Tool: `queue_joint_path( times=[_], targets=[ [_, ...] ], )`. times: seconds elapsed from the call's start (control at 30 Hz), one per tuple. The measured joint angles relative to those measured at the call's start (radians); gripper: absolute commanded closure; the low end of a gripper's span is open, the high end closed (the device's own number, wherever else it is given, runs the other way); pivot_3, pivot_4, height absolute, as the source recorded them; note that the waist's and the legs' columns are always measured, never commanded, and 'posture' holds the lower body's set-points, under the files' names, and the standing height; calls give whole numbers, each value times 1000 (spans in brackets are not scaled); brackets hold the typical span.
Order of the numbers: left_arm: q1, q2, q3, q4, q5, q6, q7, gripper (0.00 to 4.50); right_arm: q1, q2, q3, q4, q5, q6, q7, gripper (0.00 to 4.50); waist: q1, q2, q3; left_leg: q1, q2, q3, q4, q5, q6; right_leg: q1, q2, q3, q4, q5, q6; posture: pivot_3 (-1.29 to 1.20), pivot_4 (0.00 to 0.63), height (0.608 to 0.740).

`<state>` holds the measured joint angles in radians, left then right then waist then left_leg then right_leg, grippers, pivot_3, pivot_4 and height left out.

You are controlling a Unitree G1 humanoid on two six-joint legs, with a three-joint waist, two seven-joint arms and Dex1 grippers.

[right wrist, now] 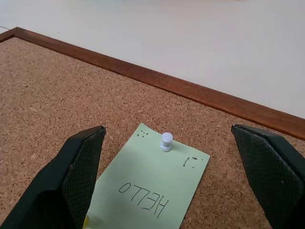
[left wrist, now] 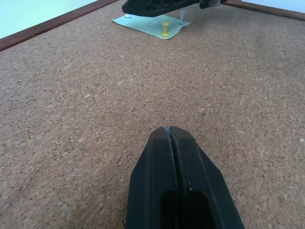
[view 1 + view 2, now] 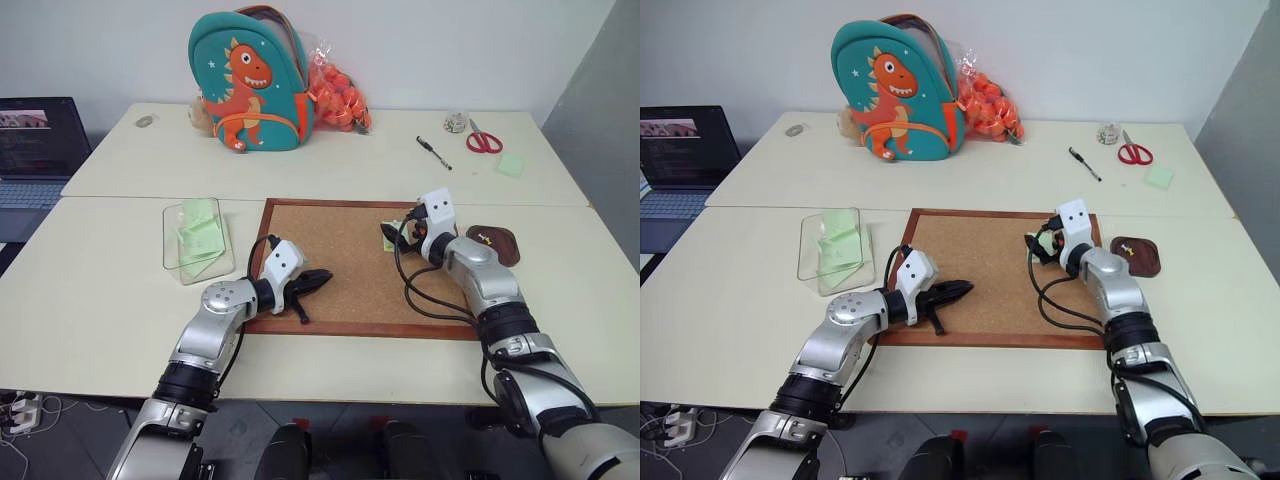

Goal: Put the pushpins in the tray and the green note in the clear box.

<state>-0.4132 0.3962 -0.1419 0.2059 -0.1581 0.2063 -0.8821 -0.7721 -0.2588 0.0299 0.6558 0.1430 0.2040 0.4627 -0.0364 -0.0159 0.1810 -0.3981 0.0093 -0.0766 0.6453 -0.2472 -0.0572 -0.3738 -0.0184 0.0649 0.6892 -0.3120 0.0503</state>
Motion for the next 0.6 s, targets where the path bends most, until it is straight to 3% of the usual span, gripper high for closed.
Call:
queue_joint_path(
  times=[0.6],
  targets=[
    [10,1,1,-16,0,9,0,4500,-91,28,-10,199,-28,-90,-9,4201,-4,0,0,0,0,0,0,0,0,0,0,0,0,0,0,0,150,740]
  ],
)
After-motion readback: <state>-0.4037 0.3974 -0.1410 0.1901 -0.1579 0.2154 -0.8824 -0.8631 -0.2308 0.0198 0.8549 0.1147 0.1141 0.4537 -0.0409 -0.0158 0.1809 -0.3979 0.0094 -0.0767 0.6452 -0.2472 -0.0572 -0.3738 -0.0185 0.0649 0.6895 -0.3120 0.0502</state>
